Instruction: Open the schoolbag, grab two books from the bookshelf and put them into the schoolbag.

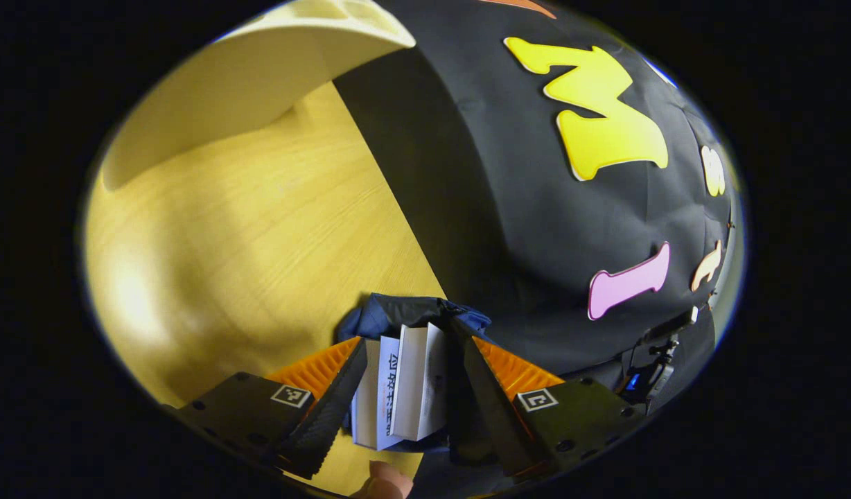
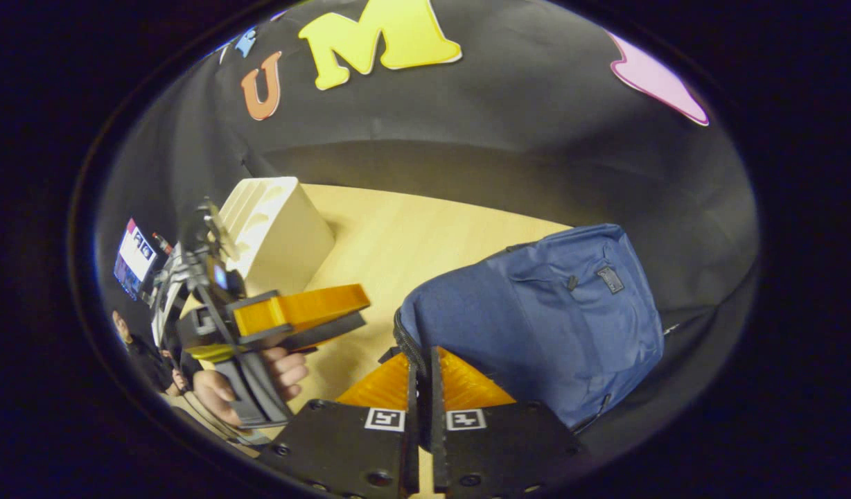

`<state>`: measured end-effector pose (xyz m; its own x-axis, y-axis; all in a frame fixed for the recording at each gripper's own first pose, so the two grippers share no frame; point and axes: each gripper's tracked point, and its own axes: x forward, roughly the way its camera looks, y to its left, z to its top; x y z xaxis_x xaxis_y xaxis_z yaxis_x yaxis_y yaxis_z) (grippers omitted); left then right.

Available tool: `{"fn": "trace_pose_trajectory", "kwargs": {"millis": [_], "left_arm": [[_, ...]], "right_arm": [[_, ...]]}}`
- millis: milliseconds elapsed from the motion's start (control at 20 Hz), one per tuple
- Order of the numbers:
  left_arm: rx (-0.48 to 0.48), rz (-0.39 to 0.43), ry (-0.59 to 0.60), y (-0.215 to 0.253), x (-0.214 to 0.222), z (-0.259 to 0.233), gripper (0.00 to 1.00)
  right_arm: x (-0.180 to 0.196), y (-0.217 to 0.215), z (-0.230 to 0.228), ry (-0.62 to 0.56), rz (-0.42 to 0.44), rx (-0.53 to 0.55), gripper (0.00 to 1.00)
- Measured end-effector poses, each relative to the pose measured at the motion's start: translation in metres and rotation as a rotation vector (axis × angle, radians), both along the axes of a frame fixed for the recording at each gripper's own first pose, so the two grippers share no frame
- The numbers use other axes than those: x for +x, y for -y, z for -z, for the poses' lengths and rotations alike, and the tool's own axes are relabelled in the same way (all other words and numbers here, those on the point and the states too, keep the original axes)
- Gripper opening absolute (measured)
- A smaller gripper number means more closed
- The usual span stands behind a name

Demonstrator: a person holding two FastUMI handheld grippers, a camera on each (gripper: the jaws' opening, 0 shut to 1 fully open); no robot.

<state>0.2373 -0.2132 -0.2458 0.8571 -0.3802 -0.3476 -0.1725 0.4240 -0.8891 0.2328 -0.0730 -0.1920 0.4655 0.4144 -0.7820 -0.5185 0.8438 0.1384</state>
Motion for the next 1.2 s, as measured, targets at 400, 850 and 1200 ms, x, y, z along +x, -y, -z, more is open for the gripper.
{"fn": "trace_pose_trajectory", "kwargs": {"millis": [400,850,1200], "left_arm": [[0.437,0.041,0.085,-0.118,-0.094,-0.095,0.92],[0.852,-0.122,0.265,-0.27,-0.175,-0.215,0.92],[1.042,-0.186,0.431,-0.304,-0.233,-0.28,0.92]], "right_arm": [[-0.034,-0.024,-0.018,0.158,0.098,0.038,0.9],[-0.116,-0.055,-0.131,0.497,0.193,0.057,0.95],[-0.202,-0.083,-0.239,0.785,0.361,0.155,0.96]]}}
